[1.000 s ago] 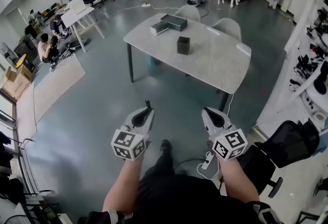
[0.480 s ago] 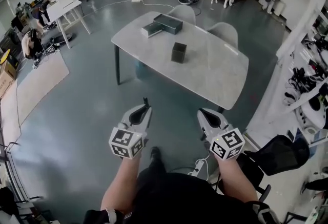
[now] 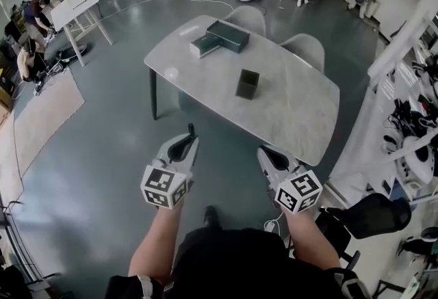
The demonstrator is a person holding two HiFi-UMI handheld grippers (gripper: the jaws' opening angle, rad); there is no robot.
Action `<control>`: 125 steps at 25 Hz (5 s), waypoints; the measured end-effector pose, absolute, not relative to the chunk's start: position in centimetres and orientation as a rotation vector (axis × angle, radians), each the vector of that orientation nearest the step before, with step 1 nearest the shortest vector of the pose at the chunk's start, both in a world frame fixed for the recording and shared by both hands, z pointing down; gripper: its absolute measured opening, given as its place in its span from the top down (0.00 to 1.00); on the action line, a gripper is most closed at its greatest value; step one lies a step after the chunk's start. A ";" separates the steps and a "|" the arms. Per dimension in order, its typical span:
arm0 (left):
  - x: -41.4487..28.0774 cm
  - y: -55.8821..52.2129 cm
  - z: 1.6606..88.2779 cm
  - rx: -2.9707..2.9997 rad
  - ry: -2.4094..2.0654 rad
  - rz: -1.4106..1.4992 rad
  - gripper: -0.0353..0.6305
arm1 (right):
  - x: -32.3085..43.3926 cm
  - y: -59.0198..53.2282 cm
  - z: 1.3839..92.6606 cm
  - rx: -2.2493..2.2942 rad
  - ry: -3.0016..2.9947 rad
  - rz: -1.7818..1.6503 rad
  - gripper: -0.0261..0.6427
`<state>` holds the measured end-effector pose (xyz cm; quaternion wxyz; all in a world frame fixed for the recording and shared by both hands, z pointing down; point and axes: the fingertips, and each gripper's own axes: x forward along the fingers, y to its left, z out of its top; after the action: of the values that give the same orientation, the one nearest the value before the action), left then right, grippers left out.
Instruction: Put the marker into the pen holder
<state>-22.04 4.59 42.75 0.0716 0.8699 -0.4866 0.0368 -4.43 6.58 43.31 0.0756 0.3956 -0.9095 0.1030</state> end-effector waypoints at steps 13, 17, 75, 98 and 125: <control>-25.0 1.4 42.9 2.571 -1.445 0.012 0.88 | -9.2 2.1 42.3 1.128 -2.756 0.301 0.96; -24.3 -1.0 43.5 2.579 -1.437 0.034 0.88 | -9.1 -0.6 42.6 1.122 -2.763 0.307 0.96; -3.2 -38.8 53.9 2.538 -1.086 0.080 0.88 | 2.9 -31.5 51.7 1.029 -2.675 0.741 0.96; -3.9 -39.5 59.3 2.475 -1.149 0.192 0.88 | 4.7 -32.0 54.4 0.982 -2.627 0.806 0.96; -4.7 -37.0 63.7 2.512 -1.089 0.619 0.87 | 2.7 -31.3 54.9 0.957 -2.616 0.818 0.96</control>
<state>-4.74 -37.01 63.67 0.1664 0.8824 -0.3826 0.2173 2.68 -31.33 54.86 0.1190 0.3272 -0.8947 0.2797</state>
